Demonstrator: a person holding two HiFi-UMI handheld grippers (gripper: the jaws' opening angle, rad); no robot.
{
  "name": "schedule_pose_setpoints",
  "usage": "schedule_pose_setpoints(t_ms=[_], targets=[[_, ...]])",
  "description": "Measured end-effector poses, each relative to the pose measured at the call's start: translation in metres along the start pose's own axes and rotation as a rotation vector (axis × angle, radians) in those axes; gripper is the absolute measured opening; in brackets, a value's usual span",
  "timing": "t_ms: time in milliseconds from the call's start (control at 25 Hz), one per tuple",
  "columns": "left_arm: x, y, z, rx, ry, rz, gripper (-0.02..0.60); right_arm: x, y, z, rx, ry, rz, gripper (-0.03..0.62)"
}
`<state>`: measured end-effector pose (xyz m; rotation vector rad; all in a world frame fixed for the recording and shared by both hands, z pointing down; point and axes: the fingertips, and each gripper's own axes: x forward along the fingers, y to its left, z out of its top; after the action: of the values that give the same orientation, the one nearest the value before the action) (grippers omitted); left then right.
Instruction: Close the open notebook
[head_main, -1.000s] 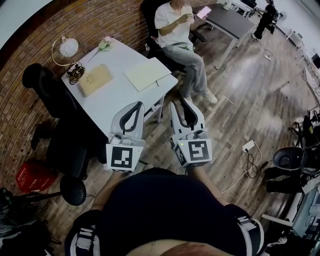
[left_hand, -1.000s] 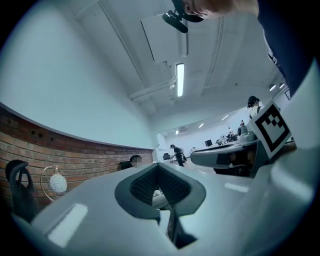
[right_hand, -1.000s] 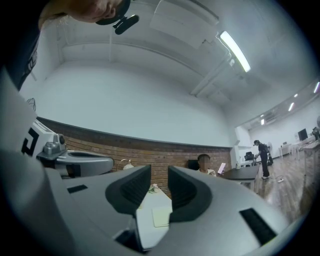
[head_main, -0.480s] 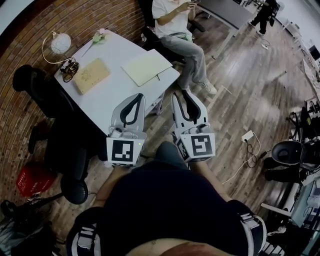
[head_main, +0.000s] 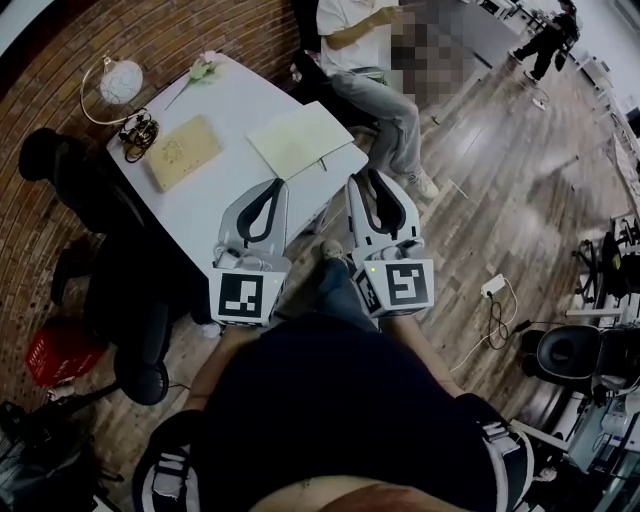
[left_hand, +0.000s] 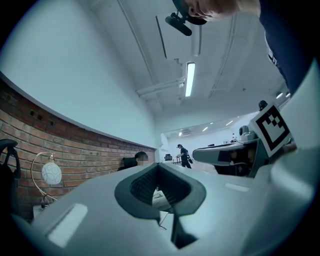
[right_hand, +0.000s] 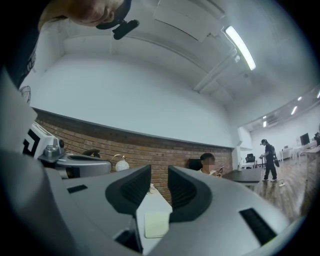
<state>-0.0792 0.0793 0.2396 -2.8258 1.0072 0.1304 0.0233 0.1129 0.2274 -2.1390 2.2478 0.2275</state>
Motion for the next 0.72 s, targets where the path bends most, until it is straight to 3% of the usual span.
schedule_pose_setpoints(t_ms=[720], targets=[[0.192,0.069,-0.007,0.035,0.04,0.192,0.006,0.195,-0.123,-0.018,0.026,0.004,0.217,0.097]])
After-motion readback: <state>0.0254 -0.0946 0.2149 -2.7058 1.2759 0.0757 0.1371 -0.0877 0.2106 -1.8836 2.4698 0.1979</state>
